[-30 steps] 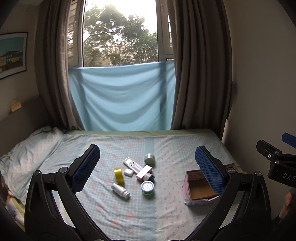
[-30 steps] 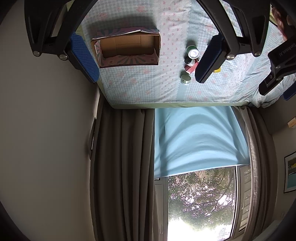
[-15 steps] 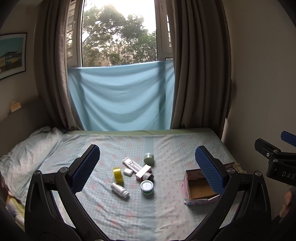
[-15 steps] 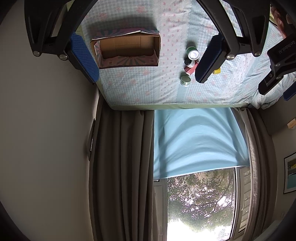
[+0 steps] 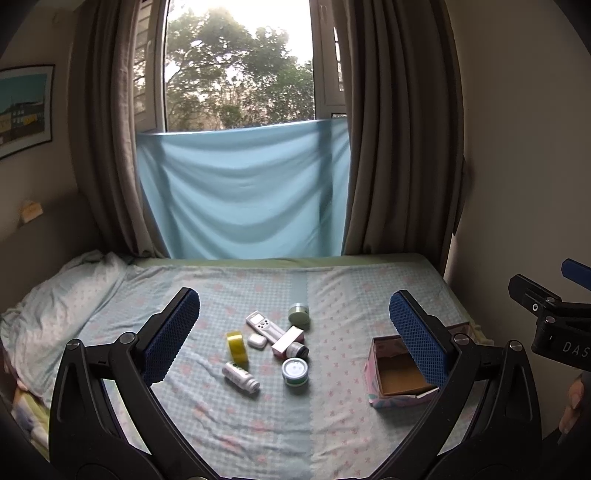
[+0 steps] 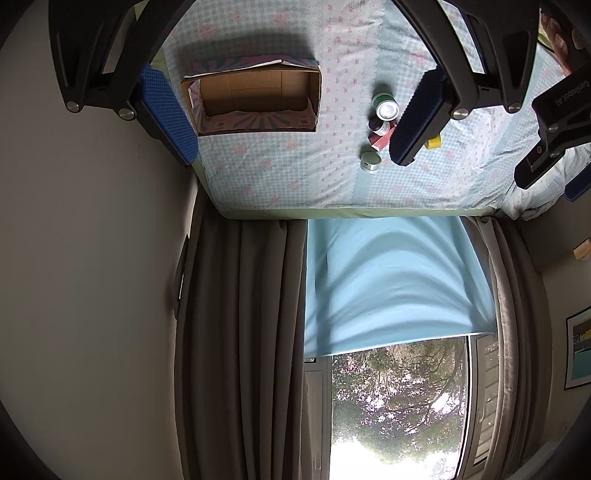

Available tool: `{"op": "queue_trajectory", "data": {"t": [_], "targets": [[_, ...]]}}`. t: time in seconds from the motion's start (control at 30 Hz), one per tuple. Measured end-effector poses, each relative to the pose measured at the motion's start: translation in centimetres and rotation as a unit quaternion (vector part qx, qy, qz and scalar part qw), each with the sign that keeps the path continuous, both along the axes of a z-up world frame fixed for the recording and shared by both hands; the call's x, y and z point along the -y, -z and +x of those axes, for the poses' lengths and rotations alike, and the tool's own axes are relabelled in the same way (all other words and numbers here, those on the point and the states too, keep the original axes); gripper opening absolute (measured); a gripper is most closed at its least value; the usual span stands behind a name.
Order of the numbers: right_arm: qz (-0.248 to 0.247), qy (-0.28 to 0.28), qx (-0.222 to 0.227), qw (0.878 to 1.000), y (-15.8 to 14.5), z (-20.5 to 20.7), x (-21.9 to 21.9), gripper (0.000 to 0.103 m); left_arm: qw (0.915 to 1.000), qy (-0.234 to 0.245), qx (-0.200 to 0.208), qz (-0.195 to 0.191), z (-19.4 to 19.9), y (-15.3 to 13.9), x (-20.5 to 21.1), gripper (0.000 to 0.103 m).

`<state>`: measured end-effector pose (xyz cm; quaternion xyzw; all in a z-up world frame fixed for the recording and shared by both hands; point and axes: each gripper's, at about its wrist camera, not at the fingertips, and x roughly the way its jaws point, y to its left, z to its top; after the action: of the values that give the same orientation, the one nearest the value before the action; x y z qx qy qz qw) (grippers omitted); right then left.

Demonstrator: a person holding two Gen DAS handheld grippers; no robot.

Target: Organize rigid objects

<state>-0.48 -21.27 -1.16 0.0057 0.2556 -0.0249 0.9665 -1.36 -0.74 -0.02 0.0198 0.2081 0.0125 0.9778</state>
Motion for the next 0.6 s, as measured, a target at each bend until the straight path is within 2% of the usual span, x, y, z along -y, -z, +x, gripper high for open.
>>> {"op": "queue_trajectory", "data": {"t": [0.43,0.6], "targets": [[0.0,-0.001,0.0,1.0,0.0,0.3,-0.4,0.103,0.9999,0.005,-0.005,-0.007,0.5,0.1,-0.6,0.102],[0.002,-0.003,-0.006,1.0,-0.1,1.4,-1.2,0.103,0.9993,0.005,-0.032,-0.021,2.0,0.6,-2.3,0.102]]}}
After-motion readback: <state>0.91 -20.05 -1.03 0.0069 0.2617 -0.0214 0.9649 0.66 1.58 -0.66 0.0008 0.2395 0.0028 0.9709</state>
